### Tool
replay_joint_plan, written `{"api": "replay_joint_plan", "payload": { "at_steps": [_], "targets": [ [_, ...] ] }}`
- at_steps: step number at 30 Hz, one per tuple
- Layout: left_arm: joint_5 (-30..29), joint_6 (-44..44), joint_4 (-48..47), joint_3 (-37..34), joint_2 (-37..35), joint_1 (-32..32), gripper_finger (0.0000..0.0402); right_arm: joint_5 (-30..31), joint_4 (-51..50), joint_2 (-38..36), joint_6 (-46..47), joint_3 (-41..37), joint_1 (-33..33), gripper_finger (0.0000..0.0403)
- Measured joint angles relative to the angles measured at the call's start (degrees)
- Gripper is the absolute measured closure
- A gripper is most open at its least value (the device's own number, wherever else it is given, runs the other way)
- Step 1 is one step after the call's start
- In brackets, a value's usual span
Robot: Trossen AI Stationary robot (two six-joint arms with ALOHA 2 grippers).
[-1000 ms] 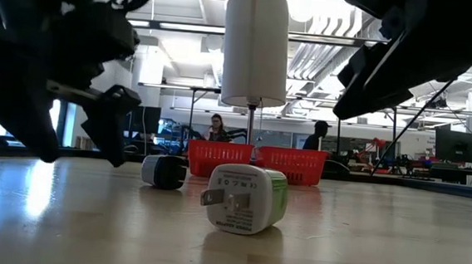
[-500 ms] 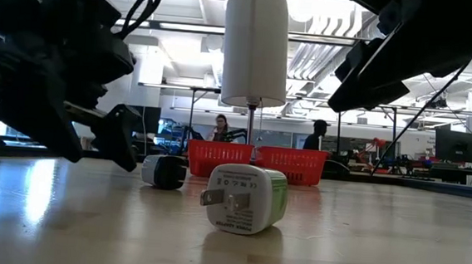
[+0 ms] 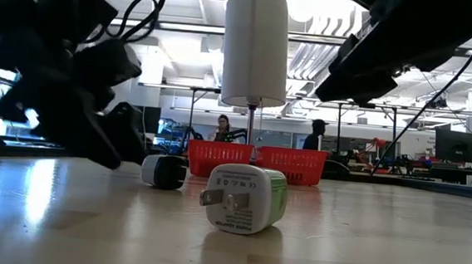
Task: Pick & Place Office items
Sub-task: Put the white charger adapter into the left red bin
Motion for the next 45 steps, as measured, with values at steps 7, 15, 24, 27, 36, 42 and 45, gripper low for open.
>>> {"api": "replay_joint_plan", "payload": {
  "at_steps": [7, 15, 24, 27, 36, 42, 45],
  "targets": [
    [-1.9, 2.9, 0.9, 0.1, 3.4, -0.4, 0.0056, 0.0, 0.2, 0.0, 0.0, 0.0, -0.3, 0.023],
    [4.2, 4.2, 14.3, 0.2, 12.2, -0.4, 0.0056, 0.0, 0.2, 0.0, 0.0, 0.0, -0.3, 0.023],
    [8.0, 4.7, 28.5, 0.0, 19.5, -0.4, 0.0056, -0.2, 0.2, 0.0, 0.0, 0.0, -0.3, 0.023],
    [8.5, 5.5, 30.7, 0.0, 20.6, -0.4, 0.0056, -0.2, 0.2, 0.0, -0.1, 0.0, -0.3, 0.023],
    [11.7, 8.2, 33.1, 0.0, 20.9, -0.6, 0.0097, 0.0, 0.2, 0.0, -0.1, 0.0, -0.3, 0.023],
    [11.3, 8.1, 33.4, 0.2, 20.9, -0.5, 0.0125, 0.0, 0.2, 0.0, -0.1, 0.0, -0.3, 0.023],
    [11.3, 7.1, 33.4, 0.6, 20.9, -0.6, 0.0129, 0.0, 0.2, 0.0, -0.1, 0.0, -0.3, 0.023]
  ]
}}
